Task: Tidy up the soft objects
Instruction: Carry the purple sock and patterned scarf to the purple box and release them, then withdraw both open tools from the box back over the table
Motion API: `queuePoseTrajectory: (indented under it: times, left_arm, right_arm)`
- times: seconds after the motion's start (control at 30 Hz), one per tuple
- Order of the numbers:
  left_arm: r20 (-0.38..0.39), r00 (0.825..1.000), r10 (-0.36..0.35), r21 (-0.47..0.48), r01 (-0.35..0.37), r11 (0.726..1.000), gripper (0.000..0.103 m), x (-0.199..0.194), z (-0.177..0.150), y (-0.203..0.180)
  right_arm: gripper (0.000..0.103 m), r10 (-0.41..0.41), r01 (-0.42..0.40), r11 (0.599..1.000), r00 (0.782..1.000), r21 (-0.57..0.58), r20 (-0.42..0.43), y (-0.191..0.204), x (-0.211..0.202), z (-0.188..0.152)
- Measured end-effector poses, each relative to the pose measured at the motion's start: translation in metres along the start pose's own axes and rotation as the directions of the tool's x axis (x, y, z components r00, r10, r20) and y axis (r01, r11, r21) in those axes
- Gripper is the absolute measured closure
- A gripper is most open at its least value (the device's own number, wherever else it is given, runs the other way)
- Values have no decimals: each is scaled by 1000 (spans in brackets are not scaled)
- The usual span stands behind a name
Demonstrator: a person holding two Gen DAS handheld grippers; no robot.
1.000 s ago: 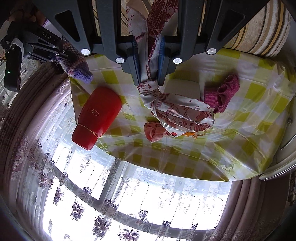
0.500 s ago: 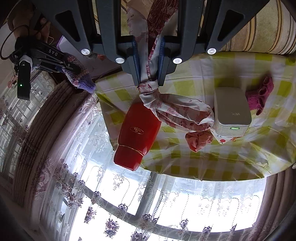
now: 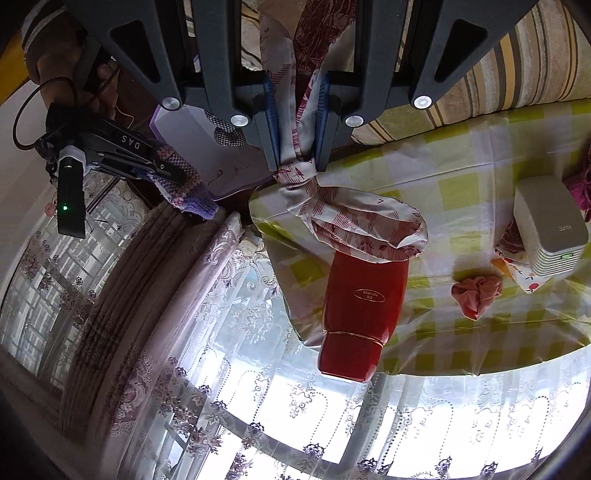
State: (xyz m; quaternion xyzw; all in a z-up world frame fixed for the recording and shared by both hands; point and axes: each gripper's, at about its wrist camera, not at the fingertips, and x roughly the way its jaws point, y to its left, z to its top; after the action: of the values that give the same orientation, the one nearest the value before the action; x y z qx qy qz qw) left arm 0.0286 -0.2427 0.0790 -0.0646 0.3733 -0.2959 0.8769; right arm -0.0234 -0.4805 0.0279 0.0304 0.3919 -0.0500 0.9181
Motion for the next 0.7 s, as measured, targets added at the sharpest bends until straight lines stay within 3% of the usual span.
queuePoseTrajectory:
  times: [0.23, 0.3, 0.37, 0.47, 0.5, 0.57, 0.63, 0.7]
  left_arm:
    - [-53, 996, -67, 37, 69, 997, 84, 21, 2, -27]
    - [-65, 994, -89, 44, 92, 995, 84, 26, 2, -34]
    - [-73, 991, -111, 58, 115, 992, 84, 30, 3, -42]
    - [-102, 982, -162, 67, 169, 983, 81, 38, 4, -50]
    - [-119, 977, -179, 68, 188, 980, 78, 42, 4, -53]
    - [-137, 974, -183, 71, 194, 978, 55, 46, 2, -57]
    - [-130, 975, -178, 75, 189, 979, 39, 45, 1, -58]
    - [-125, 978, -170, 79, 180, 980, 37, 44, 1, -56]
  right_arm:
    - [68, -42, 42, 998, 999, 38, 10, -24, -4, 1]
    - [49, -60, 59, 997, 998, 43, 22, -28, -7, 1]
    - [39, -70, 69, 997, 997, 39, 41, -29, -12, 2]
    - [33, -78, 77, 997, 996, 29, 52, -29, -16, 5]
    - [30, -80, 79, 997, 995, 24, 52, -28, -16, 5]
    - [26, -89, 88, 996, 994, 10, 62, -26, -18, 6]
    - [21, -111, 112, 994, 991, -4, 74, -22, -20, 7]
    - [16, -141, 143, 990, 986, -19, 85, -18, -21, 9]
